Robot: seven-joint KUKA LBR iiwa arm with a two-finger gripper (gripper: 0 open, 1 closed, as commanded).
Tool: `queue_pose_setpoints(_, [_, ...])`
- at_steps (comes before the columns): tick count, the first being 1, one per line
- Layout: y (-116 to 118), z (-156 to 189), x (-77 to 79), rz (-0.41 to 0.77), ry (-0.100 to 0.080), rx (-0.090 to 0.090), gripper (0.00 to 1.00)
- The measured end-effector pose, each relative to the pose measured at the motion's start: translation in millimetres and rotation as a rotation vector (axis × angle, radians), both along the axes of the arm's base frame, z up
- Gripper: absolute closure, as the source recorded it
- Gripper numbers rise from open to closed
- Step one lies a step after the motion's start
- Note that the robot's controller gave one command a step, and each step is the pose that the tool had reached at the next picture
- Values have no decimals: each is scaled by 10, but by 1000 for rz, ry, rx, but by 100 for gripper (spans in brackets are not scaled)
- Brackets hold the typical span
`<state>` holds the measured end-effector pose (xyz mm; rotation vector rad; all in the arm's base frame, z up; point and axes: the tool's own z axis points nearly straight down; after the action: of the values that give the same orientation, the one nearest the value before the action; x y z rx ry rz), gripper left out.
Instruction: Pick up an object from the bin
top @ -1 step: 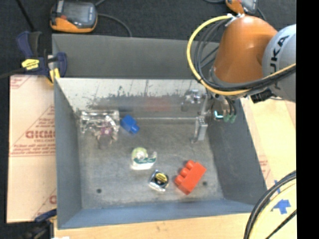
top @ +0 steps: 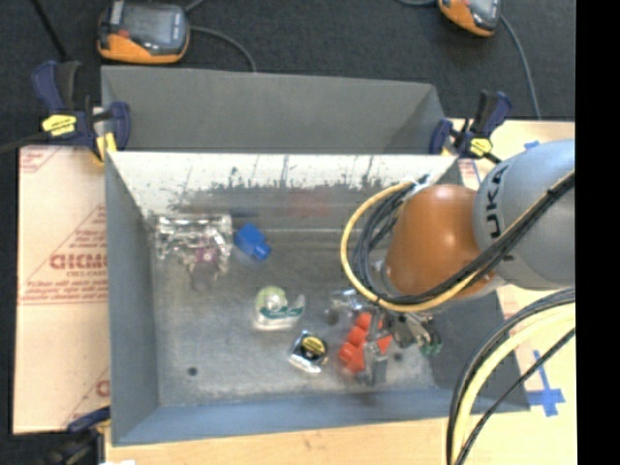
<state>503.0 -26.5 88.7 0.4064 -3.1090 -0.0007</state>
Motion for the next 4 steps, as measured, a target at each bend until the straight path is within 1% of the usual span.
queue_pose_setpoints(1, [-307,-186,58,-436,-6,-1,0])
queue_pose_setpoints(2, [-306,-180,63,-432,-7,-1,100])
queue_pose_setpoints(3, [-387,1046,356,-413,-19,0,100])
queue_pose_setpoints(4, [-385,997,332,-412,-10,-1,0])
